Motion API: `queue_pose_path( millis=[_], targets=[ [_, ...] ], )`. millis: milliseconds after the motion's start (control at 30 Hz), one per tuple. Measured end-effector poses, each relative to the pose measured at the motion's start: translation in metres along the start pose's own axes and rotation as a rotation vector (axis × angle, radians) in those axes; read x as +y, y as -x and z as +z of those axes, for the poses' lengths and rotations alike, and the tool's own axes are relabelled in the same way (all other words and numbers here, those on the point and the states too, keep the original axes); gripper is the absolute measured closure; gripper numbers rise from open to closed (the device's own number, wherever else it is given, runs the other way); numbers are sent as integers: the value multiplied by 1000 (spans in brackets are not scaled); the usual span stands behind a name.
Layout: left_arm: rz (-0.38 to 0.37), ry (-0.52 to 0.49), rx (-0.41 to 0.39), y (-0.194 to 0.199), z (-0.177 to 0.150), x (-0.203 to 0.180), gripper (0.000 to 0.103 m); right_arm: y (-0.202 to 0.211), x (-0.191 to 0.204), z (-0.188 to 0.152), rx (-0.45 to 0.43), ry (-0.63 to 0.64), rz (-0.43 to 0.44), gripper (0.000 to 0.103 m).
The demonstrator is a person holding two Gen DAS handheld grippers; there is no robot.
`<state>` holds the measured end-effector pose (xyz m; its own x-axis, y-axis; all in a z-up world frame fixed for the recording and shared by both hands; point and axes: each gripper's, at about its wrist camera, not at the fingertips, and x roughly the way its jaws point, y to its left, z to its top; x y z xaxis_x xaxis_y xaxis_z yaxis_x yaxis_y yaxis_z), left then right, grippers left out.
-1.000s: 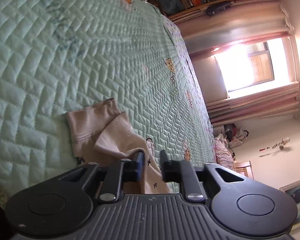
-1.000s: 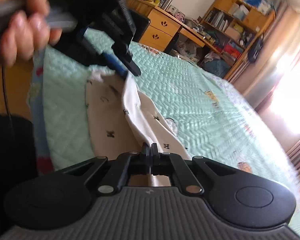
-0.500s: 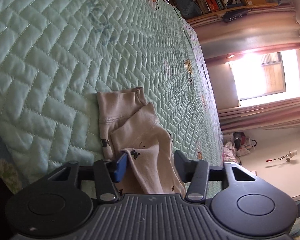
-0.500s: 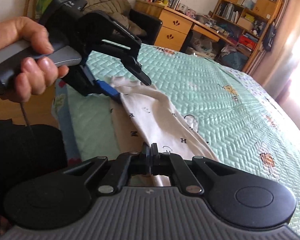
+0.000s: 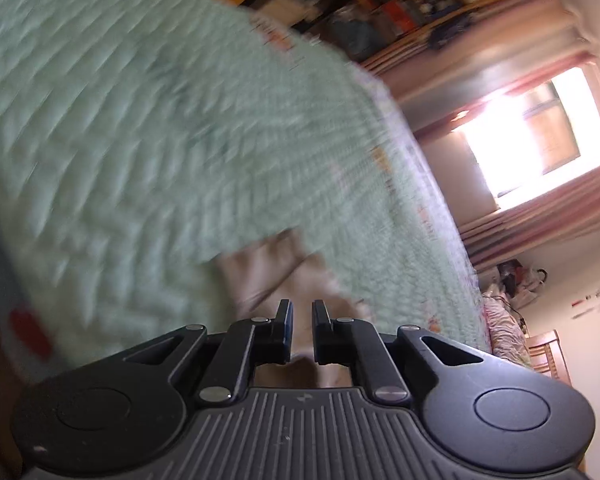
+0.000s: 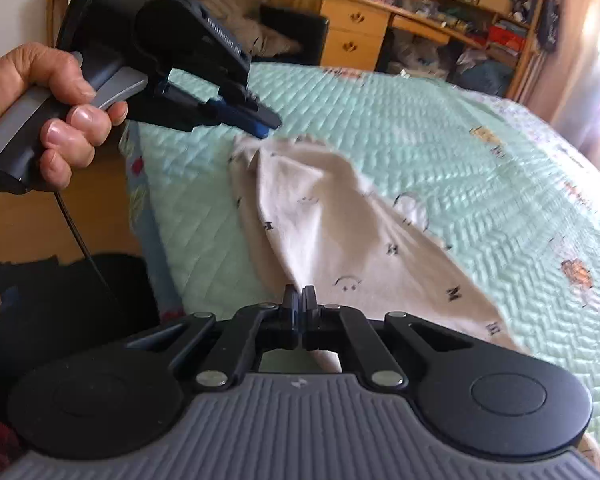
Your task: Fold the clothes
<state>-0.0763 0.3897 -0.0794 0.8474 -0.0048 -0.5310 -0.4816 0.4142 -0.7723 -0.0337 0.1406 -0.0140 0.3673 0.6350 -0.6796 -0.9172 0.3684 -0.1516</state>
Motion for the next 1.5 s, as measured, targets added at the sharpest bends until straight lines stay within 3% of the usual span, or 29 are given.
queue_pose_path(
  millis=[233,500,933,1033,1133,1267,1333,1367,1500],
  targets=[
    [-60,108,1,14,-13,19,83,5,-2,1,-21,-4,-4,101],
    [-80,119,56,7,-32,6,63,12,-11,4,-49,-38,-7,101],
    [-92,190,-4,-35,-28,-3,55,19,-18,6,-57,-76,13,101],
    [-89,177,-34,-41,-24,-7,62,18,-18,6,-53,-78,15,101],
    [-82,114,-63,-38,-16,-13,81,16,-17,6,-48,-82,18,100],
    [-27,54,-126,-23,-10,-8,86,10,-15,5,-42,-86,25,100],
    [-7,74,-108,-23,-10,4,89,4,-14,3,-28,-91,33,100],
    [-7,88,-94,-24,-11,10,96,1,-13,2,-20,-94,37,100],
    [-7,67,-90,-21,-9,13,98,-1,-11,-2,-12,-89,37,100]
  ],
)
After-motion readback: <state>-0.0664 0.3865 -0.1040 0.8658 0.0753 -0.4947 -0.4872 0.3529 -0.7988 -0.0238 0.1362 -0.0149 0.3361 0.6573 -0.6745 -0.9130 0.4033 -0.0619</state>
